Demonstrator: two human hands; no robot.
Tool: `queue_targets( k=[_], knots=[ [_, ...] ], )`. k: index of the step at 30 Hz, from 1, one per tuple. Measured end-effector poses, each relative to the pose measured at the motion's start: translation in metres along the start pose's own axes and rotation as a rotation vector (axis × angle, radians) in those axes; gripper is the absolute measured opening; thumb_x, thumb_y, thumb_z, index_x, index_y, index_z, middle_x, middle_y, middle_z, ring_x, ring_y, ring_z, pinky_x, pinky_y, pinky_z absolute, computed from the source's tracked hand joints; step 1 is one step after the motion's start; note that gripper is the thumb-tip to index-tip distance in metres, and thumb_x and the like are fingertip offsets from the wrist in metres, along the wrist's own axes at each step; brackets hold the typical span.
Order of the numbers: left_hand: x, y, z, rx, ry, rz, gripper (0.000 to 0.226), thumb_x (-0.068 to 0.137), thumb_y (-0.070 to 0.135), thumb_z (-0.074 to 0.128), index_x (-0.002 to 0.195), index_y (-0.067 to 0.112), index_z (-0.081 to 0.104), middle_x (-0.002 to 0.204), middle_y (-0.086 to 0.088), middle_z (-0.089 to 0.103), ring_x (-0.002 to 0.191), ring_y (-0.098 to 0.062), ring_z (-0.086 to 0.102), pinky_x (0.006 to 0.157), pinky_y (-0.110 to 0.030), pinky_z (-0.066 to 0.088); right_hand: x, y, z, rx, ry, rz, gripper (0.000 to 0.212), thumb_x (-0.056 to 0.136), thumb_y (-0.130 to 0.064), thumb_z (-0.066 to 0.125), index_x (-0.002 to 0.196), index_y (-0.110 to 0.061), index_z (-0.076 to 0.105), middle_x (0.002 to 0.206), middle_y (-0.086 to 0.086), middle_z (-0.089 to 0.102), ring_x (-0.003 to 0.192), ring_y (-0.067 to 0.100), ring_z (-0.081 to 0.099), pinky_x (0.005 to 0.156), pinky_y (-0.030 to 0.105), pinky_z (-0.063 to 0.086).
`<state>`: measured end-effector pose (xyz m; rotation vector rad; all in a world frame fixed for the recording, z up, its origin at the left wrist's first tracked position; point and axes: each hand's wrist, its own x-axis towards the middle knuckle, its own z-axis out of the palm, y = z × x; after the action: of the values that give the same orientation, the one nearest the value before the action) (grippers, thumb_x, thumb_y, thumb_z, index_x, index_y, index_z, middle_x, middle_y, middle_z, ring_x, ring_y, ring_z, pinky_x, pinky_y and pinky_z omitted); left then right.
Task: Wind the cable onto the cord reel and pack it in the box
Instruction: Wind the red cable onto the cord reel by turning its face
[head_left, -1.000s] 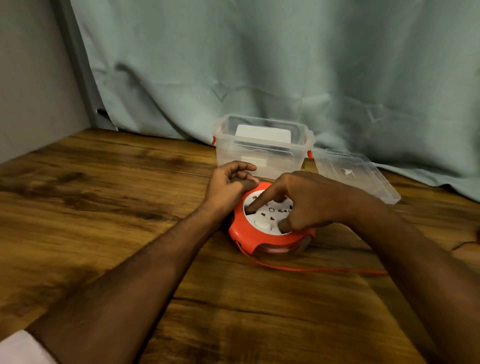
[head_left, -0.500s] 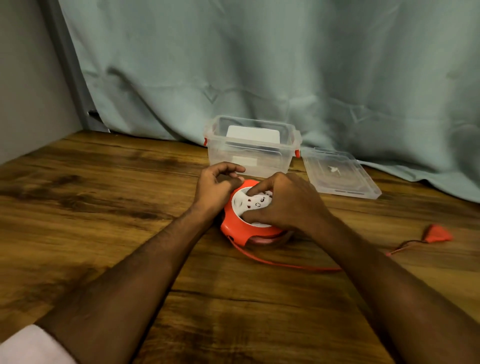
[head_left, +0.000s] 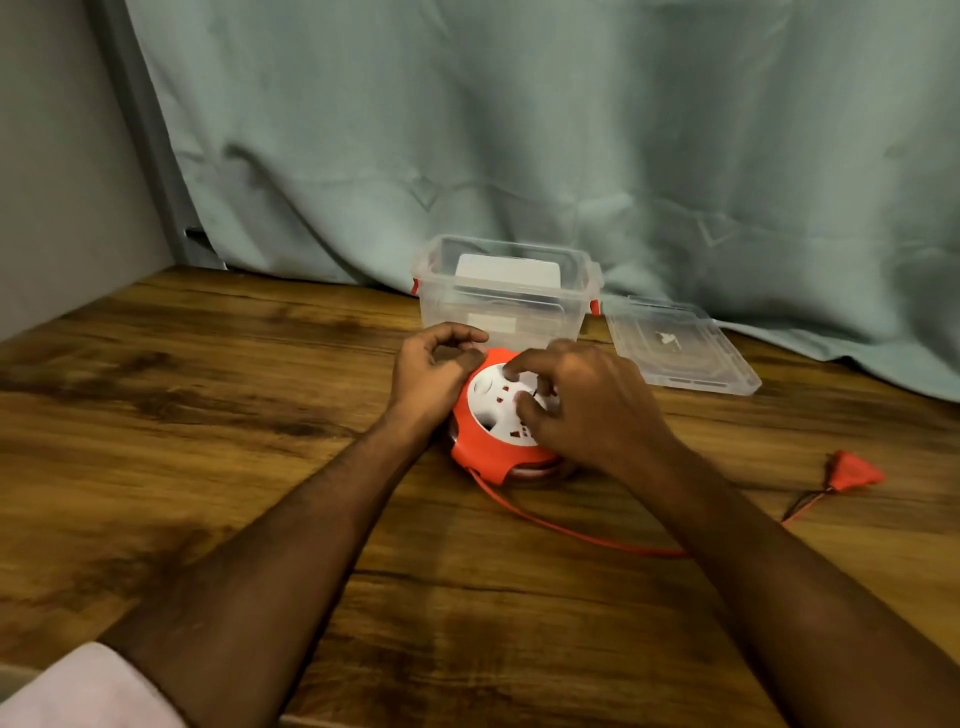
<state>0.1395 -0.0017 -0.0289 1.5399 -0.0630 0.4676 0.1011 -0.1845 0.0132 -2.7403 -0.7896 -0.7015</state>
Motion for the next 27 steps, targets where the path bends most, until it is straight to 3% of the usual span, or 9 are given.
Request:
queue_targets(
  k=[4,7,9,13,15,19,21,25,27],
  knots=[
    [-0.001,0.004,0.002,-0.041,-0.040,0.025,0.018,0.082,-0.005,0.069,0.095,0.005,0.076,0.087,-0.015,0.067,0.081,-0.022,0.063,0.080,-0.038,0.053,0.001,0.017,-0.009,0.125,-0.236,-0.128,0.061,0.070,-0.025,0.061,0.129,-0.040,0.060,0.123,-0.012,0.061,0.095,0.014,0.062,0.071,0.036,0.054],
    [-0.003,0.008,0.003,-0.048,-0.064,0.034,0.019,0.083,-0.008,0.068,0.100,-0.002,0.074,0.089,-0.018,0.065,0.083,-0.024,0.062,0.081,-0.037,0.052,0.002,0.029,-0.013,0.193,-0.276,-0.140,0.077,0.070,-0.028,0.067,0.141,-0.045,0.042,0.120,-0.022,0.062,0.087,-0.011,0.055,0.064,0.018,0.044],
    [-0.004,0.009,0.004,-0.046,-0.081,0.047,0.020,0.084,-0.008,0.066,0.102,-0.003,0.073,0.090,-0.020,0.066,0.084,-0.023,0.063,0.081,-0.037,0.053,0.002,0.035,-0.016,0.210,-0.277,-0.139,0.090,0.069,-0.033,0.072,0.146,-0.051,0.028,0.123,-0.026,0.062,0.080,-0.021,0.050,0.062,0.015,0.037],
    [-0.005,0.008,0.004,-0.015,-0.091,0.085,0.022,0.084,-0.007,0.067,0.105,-0.002,0.073,0.098,-0.031,0.067,0.087,-0.022,0.066,0.086,-0.041,0.056,0.002,0.039,-0.018,0.266,-0.308,-0.107,0.111,0.066,-0.032,0.082,0.149,-0.058,0.013,0.125,-0.029,0.064,0.087,-0.011,0.057,0.066,0.021,0.047],
    [-0.005,0.008,0.004,-0.022,-0.095,0.087,0.026,0.084,-0.006,0.069,0.110,0.001,0.071,0.096,-0.028,0.067,0.087,-0.021,0.067,0.083,-0.041,0.057,0.003,0.040,-0.018,0.299,-0.300,-0.103,0.108,0.064,-0.035,0.084,0.145,-0.057,0.016,0.120,-0.026,0.066,0.093,0.001,0.064,0.066,0.023,0.053],
    [-0.003,0.005,0.005,-0.033,-0.090,0.061,0.051,0.082,-0.005,0.073,0.129,0.011,0.059,0.087,-0.003,0.066,0.085,-0.011,0.068,0.081,-0.028,0.058,0.002,0.037,-0.017,0.267,-0.238,-0.136,0.092,0.059,-0.048,0.081,0.133,-0.047,0.026,0.106,-0.020,0.064,0.084,0.002,0.063,0.060,0.020,0.048],
    [-0.002,0.003,0.005,-0.048,-0.074,0.058,0.061,0.080,-0.006,0.073,0.134,0.013,0.054,0.087,-0.003,0.064,0.085,-0.011,0.067,0.081,-0.027,0.057,0.000,0.036,-0.016,0.220,-0.197,-0.137,0.083,0.057,-0.056,0.079,0.124,-0.046,0.032,0.098,-0.019,0.064,0.082,0.004,0.062,0.058,0.024,0.050],
    [-0.001,0.004,0.006,-0.073,-0.056,0.047,0.067,0.079,-0.008,0.074,0.138,0.011,0.050,0.089,-0.006,0.061,0.090,-0.018,0.062,0.089,-0.033,0.054,0.000,0.033,-0.015,0.114,-0.150,-0.118,0.052,0.054,-0.065,0.077,0.089,-0.036,0.051,0.078,-0.017,0.061,0.072,0.006,0.057,0.054,0.028,0.041],
    [-0.001,0.004,0.007,-0.064,-0.050,0.053,0.066,0.079,-0.010,0.074,0.137,0.009,0.051,0.088,-0.006,0.060,0.089,-0.019,0.062,0.092,-0.036,0.052,-0.001,0.031,-0.011,0.084,-0.131,-0.095,0.049,0.054,-0.069,0.076,0.069,-0.027,0.053,0.064,-0.013,0.059,0.063,0.006,0.054,0.053,0.028,0.036]
  ],
)
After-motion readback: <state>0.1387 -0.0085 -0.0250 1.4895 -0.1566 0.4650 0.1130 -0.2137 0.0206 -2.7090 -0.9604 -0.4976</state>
